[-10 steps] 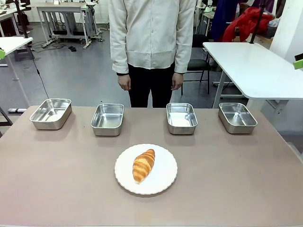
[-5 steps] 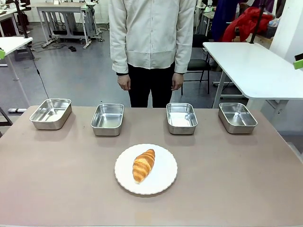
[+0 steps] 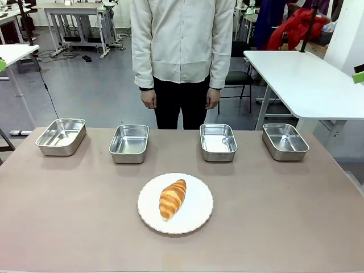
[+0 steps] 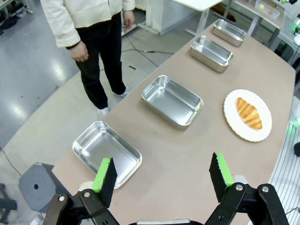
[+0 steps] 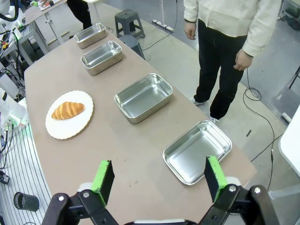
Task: Place the bread in the container.
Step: Place the Butter Roll into the Airtight Container indicated by the human.
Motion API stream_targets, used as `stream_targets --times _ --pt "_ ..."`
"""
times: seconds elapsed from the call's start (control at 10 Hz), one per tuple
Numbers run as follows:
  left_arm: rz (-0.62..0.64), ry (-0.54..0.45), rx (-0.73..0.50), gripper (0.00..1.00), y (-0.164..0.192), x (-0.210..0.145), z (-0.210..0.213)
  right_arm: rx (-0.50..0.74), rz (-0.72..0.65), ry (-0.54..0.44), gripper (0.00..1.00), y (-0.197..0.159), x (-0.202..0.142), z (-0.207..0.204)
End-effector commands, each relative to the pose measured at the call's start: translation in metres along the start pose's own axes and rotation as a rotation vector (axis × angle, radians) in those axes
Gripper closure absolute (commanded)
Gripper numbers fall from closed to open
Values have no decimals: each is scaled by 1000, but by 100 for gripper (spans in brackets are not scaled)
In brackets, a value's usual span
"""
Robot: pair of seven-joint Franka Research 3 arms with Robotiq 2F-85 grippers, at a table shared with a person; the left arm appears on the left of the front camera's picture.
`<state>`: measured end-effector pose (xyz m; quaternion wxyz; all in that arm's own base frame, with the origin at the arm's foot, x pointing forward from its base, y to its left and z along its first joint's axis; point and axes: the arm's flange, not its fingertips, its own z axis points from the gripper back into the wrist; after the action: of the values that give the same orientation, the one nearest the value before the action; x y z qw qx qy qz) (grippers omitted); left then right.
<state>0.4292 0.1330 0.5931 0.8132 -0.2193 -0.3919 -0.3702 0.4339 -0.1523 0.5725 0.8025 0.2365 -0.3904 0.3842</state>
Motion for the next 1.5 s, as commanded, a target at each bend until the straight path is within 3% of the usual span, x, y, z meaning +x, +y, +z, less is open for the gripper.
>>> stream_targets --times 0.0,1.4 --pt "-14 -9 -4 0 -1 0 0 5 3 -9 0 0 1 0" --pt "-14 -9 -4 0 -1 0 0 5 3 -9 0 0 1 0"
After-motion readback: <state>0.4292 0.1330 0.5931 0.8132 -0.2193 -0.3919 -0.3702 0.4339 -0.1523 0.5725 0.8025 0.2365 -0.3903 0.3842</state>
